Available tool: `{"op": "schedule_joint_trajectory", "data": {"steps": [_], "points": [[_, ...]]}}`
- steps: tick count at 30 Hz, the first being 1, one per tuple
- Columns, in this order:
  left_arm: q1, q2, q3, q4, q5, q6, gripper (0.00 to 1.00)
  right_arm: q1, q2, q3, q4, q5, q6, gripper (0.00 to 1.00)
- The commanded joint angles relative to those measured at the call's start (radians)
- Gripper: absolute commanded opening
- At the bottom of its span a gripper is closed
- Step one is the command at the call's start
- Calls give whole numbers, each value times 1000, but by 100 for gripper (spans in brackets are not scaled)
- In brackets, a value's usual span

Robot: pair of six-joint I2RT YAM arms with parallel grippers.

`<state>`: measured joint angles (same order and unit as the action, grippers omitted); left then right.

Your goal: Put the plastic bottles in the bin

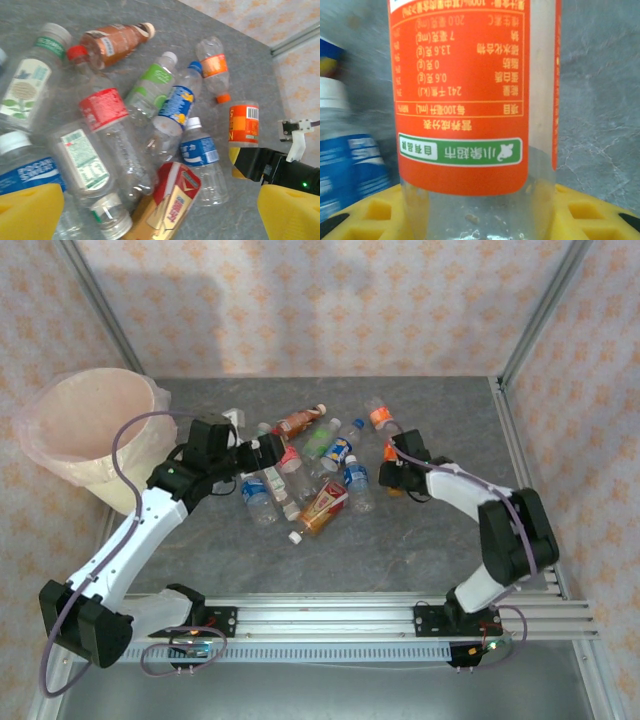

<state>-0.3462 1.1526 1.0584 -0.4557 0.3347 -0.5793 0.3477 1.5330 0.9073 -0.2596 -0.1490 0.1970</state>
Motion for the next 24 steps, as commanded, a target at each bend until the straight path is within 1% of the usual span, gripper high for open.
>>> {"op": "schedule_joint_trajectory", "data": {"steps": [1, 4, 7, 10, 12, 16, 20, 21, 23, 24], "points": [[-36, 19, -12, 181, 101, -44, 100, 16, -155, -6, 95, -133, -11, 37], [-68, 58, 1, 266, 156, -64, 100, 32, -236, -8, 123, -302, -12, 37], [-89, 105, 9, 366, 210, -102, 100, 50, -284, 7, 123, -394, -9, 35], [-112, 155, 28, 451, 256, -129, 100, 65, -300, 24, 137, -507, 9, 35], [-131, 188, 48, 485, 268, -134, 100, 93, -302, 39, 140, -560, 9, 34], [-155, 252, 87, 530, 265, -156, 100, 160, -291, 76, 140, -618, 0, 34], [-161, 302, 103, 584, 288, -195, 100, 197, -270, 100, 154, -643, 2, 35], [-161, 309, 106, 588, 287, -202, 97, 203, -266, 105, 154, -646, 0, 35], [-160, 315, 105, 597, 288, -210, 89, 208, -263, 107, 160, -650, 0, 35], [-160, 315, 105, 598, 288, -212, 82, 209, -261, 107, 166, -651, 3, 35]]}}
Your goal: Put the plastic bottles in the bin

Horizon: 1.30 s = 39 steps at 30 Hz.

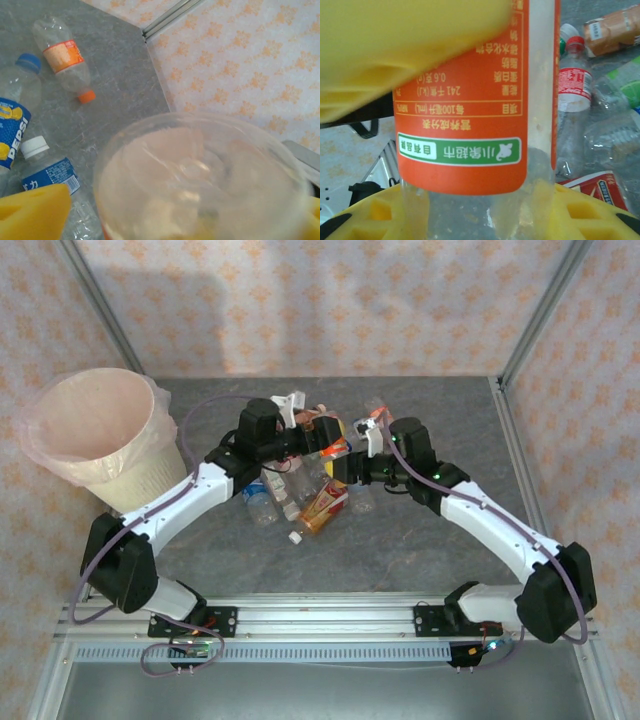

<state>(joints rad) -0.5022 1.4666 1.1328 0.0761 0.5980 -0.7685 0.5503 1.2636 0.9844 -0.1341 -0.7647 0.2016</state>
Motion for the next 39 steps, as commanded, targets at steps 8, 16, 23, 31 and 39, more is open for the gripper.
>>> {"op": "schedule_joint_trajectory", "data": {"steps": [8, 16, 23, 31, 39], "points": [[-5, -16, 39, 30, 25, 11, 50, 5, -1, 51, 26, -30, -7, 54], [27, -124, 164, -330, -303, 227, 45, 5, -74, 25, -21, 235, -20, 99], [59, -252, 287, -550, -802, 410, 44, 5, -134, -14, -58, 727, 76, 99], [148, -314, 453, -570, -1261, 658, 43, 5, -136, -36, -71, 869, 132, 99], [495, -198, 606, -727, -1281, 617, 43, 5, -133, -37, -70, 853, 137, 99]]}}
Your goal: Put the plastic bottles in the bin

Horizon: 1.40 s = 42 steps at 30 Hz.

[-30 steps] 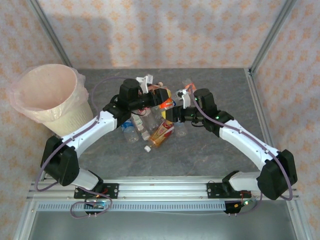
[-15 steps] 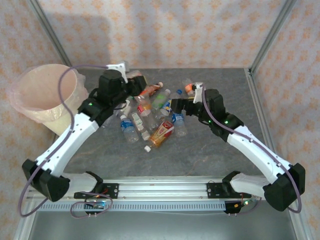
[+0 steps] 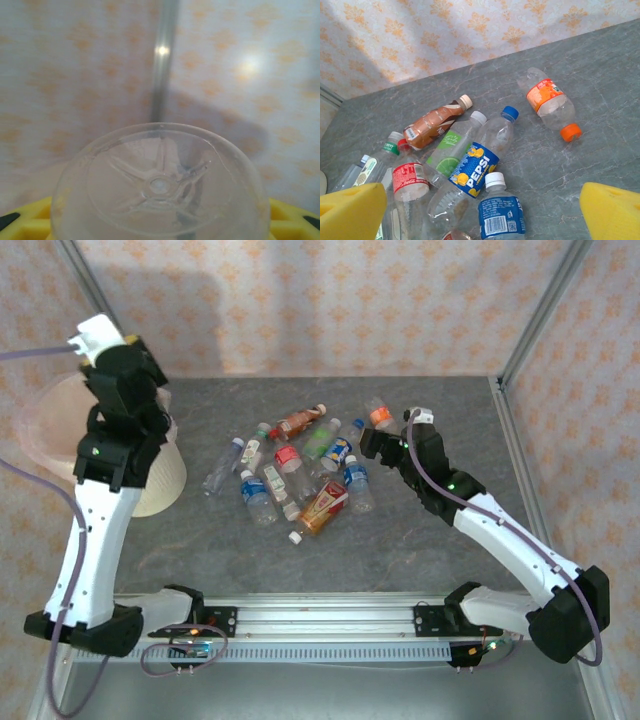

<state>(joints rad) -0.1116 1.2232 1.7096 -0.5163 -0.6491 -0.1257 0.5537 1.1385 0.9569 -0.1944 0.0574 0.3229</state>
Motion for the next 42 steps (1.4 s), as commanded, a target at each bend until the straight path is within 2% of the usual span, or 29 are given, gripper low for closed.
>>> {"op": "schedule_joint_trajectory", "data": {"steps": [1, 6, 9, 12, 17, 20, 24, 33, 36, 42], "points": [[152, 62, 30, -164, -1, -54, 43, 2, -9, -9, -12, 30, 15, 99], [335, 113, -27, -214, 196, -168, 44, 2, -8, 0, -31, 24, 4, 99], [403, 139, -75, -210, 292, -218, 45, 2, -7, 0, -36, 20, 1, 99], [442, 179, -101, -216, 439, -258, 47, 2, -1, 2, -39, 13, 1, 99], [446, 243, -123, -236, 535, -305, 52, 2, 22, 6, -58, 21, 4, 99], [445, 268, -129, -248, 559, -331, 67, 2, 34, -3, -84, 50, 6, 99], [446, 287, -130, -252, 573, -341, 79, 2, 37, -26, -101, 72, 10, 99], [446, 241, -89, -283, 585, -330, 95, 0, 83, -78, -180, 80, 13, 99], [444, 189, -91, -279, 617, -331, 100, -1, 122, -79, -225, 34, 0, 100], [408, 70, -154, -233, 723, -354, 100, -1, 229, -65, -227, -202, -26, 98]]}}
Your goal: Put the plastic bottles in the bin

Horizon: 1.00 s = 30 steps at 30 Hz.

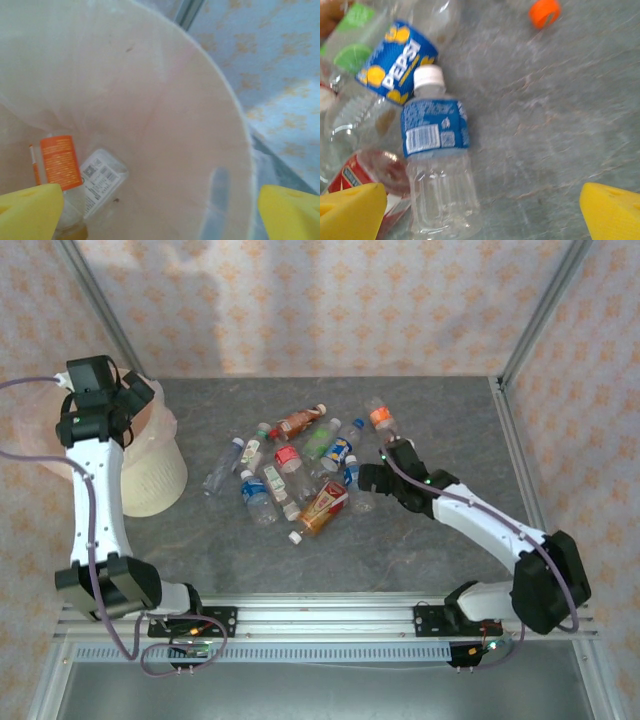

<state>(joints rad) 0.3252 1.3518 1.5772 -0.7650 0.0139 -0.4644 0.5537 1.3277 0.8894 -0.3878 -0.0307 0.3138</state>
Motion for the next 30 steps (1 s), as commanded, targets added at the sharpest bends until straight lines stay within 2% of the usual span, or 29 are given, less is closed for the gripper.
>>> {"op": "schedule_joint_trajectory", "data": {"steps": [1, 4, 7, 14, 23, 30], "points": [[-56, -81, -35, 22, 61, -16, 100, -1, 62, 8, -34, -131, -12, 97], [-164, -144, -77, 57, 72, -9, 100, -1, 124, 19, -25, -173, -4, 95], [-256, -203, -147, 127, 148, -35, 100, 1, 167, 28, -8, -201, 1, 93], [-397, -256, -294, 216, 306, -103, 100, 0, 236, 40, 38, -192, 15, 88], [-557, -270, -436, 300, 343, -162, 100, 0, 318, 63, 67, -129, 18, 78], [-636, -220, -452, 321, 317, -170, 100, 0, 260, 18, 109, -55, 2, 65]]}}
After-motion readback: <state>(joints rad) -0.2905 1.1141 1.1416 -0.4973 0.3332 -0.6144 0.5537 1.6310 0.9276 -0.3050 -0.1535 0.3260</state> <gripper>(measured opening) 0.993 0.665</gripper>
